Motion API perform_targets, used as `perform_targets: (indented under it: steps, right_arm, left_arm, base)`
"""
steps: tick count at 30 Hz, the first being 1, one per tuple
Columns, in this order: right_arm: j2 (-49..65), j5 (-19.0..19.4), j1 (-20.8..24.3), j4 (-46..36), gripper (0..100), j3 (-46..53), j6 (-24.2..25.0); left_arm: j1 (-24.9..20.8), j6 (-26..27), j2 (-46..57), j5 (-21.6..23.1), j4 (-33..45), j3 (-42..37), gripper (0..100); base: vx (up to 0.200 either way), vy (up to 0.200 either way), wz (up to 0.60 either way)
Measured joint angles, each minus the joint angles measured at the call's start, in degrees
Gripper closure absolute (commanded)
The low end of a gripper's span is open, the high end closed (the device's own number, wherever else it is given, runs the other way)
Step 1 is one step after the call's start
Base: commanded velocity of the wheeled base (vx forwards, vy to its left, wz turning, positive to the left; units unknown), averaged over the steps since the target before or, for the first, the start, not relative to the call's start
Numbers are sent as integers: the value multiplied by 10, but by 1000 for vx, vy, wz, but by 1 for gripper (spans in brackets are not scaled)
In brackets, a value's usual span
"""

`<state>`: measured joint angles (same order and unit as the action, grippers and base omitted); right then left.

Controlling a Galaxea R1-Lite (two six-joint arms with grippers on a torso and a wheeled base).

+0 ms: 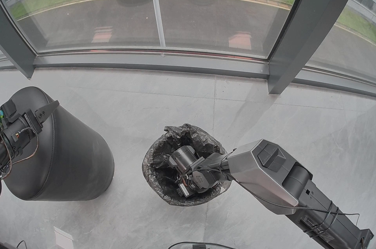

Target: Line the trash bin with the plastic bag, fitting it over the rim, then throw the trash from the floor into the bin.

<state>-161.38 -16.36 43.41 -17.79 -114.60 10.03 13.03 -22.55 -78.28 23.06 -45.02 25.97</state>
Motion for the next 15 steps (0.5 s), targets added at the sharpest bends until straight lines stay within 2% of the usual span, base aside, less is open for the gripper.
perform_targets:
  steps: [5, 8, 11, 15]
  right_arm:
    - [6, -1, 0, -3, 0, 0, 0]
    - [22, -1, 3, -12, 0, 0, 2]
    - [44, -1, 10, -28, 0, 0, 7]
    - [76, -2, 25, -48, 0, 0, 12]
  left_arm:
    - [-5, -32, 25, -15, -2, 8, 0]
    - [-10, -57, 52, -64, 13, 27, 0]
    - [-19, -68, 85, -117, 66, 51, 0]
    - [-34, -72, 137, -136, 200, 84, 0]
  base:
    - [0, 0, 0]
    - [0, 0, 0]
    - [0, 0, 0]
    - [0, 0, 0]
